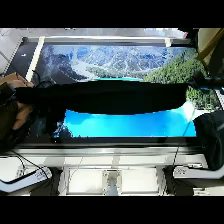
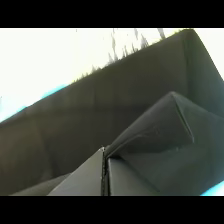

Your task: Fold the clothes and pants, and hang the long-sleeved shirts on hangers.

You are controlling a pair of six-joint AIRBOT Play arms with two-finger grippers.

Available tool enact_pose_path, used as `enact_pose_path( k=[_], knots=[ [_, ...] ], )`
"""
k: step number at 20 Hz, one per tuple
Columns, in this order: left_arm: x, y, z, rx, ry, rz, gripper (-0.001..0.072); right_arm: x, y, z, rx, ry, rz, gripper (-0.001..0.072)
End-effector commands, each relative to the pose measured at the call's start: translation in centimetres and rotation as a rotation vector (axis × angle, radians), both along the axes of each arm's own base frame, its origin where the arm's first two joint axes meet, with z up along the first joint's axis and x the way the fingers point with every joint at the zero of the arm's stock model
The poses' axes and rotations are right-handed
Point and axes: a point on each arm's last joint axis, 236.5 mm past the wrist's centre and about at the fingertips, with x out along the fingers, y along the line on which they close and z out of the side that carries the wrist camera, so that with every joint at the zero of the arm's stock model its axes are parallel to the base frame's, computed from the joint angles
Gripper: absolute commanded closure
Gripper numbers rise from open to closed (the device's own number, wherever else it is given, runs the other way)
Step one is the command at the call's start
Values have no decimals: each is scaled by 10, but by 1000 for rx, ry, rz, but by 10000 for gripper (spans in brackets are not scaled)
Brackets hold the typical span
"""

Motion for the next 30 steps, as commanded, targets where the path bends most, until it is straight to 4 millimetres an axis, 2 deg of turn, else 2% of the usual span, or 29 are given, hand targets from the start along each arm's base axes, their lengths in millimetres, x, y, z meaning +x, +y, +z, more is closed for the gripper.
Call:
enact_pose_path(
  k=[1,4,7,10,12,13,14,15,16,17,19,21,23,24,26,28,30],
  knots=[
    [45,-1,-30,18,22,-21,692,67,7,-50,5,-3,-15,708],
    [90,-7,-36,49,-70,-13,692,95,5,-81,12,-5,-56,708],
    [117,-9,-47,49,-118,11,691,104,-3,-103,23,6,-101,709],
    [127,-19,-65,42,-104,-9,690,110,-9,-103,14,-14,-131,708],
    [135,-24,-66,47,-124,-10,687,112,-11,-102,39,-16,-172,707],
    [140,-24,-61,56,-148,-7,608,113,-10,-101,42,-18,-173,706],
    [145,-23,-53,62,-177,-3,312,114,-10,-99,47,-22,-174,704],
    [151,-22,-40,62,-217,8,200,116,-11,-95,45,-32,-173,632],
    [156,-22,-23,54,-255,16,197,119,-15,-87,39,-47,-174,409],
    [160,-21,-3,54,-295,23,196,122,-21,-75,34,-65,-172,296],
    [162,-21,48,83,-385,21,197,119,-36,-52,-29,-71,-113,304],
    [159,-31,101,135,-480,-11,198,94,-61,-40,-137,19,-36,304],
    [151,-55,148,222,-551,-104,199,57,-81,-41,-207,163,17,303],
    [148,-75,169,263,-585,-164,198,46,-85,-43,-190,200,23,301],
    [143,-126,196,326,-628,-307,196,33,-83,-48,-103,217,58,300],
    [137,-183,203,350,-637,-458,196,33,-70,-50,44,159,125,297],
    [131,-235,192,337,-612,-592,196,36,-70,-53,152,94,151,281]
  ],
)
